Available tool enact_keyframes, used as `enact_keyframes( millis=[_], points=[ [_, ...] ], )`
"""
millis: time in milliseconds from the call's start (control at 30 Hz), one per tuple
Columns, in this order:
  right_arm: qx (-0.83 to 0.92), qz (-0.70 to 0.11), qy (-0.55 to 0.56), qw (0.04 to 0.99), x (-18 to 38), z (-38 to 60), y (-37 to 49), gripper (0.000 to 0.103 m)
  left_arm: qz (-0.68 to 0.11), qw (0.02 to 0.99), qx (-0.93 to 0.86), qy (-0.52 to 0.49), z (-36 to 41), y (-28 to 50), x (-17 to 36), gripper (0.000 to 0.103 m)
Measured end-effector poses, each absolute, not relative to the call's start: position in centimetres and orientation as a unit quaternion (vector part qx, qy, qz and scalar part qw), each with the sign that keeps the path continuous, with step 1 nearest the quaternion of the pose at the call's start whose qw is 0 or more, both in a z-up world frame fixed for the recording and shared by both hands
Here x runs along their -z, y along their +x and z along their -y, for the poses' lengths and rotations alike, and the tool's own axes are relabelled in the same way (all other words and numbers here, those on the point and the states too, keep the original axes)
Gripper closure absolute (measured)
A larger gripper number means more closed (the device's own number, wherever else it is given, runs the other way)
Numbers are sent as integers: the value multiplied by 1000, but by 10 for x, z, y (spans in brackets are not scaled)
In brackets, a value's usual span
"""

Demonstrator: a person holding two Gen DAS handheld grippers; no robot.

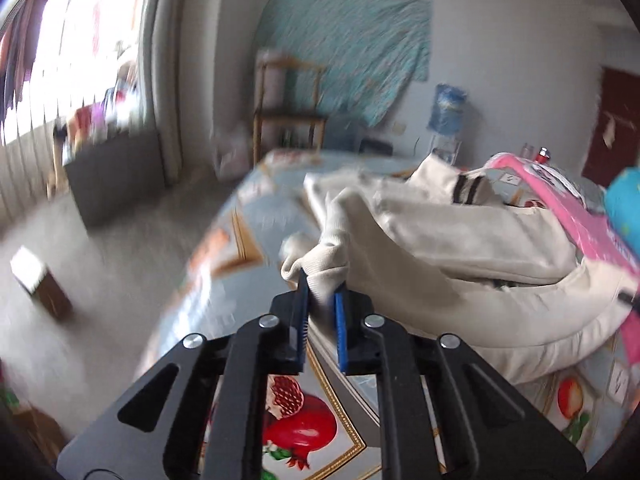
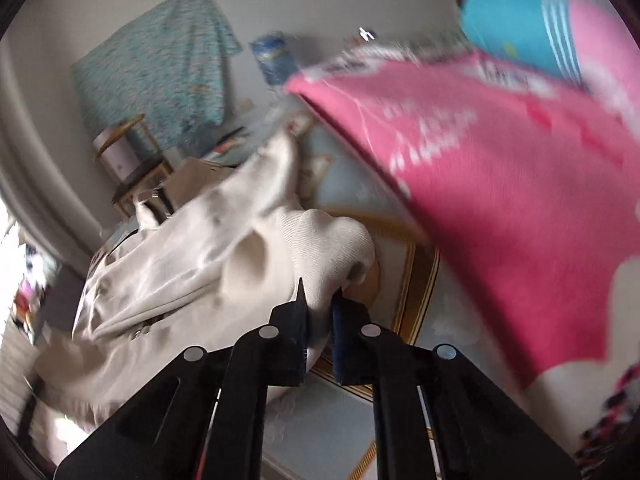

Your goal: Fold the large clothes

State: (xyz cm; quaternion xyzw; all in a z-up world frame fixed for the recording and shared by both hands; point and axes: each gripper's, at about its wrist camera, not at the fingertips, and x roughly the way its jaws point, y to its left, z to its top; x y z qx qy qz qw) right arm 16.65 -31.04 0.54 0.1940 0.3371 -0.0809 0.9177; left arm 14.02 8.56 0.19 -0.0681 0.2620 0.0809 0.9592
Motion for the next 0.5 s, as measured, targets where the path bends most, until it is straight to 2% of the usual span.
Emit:
enact_keyframes(
  millis=[267,400,467,500],
  points=[
    [45,-334,196,921,-38,319,96,95,-247,967,-45,-39,-94,91,-45,94],
    [26,-362,225,904,-28,329,49,94,-297,952,-27,-67,-118,53,-45,94],
    [14,-398,218,891,-6,330,39,92,-339,934,-31,-108,-136,42,-27,92],
    [17,-422,208,882,8,331,38,88,-356,927,-32,-114,-141,42,-17,86]
  ],
)
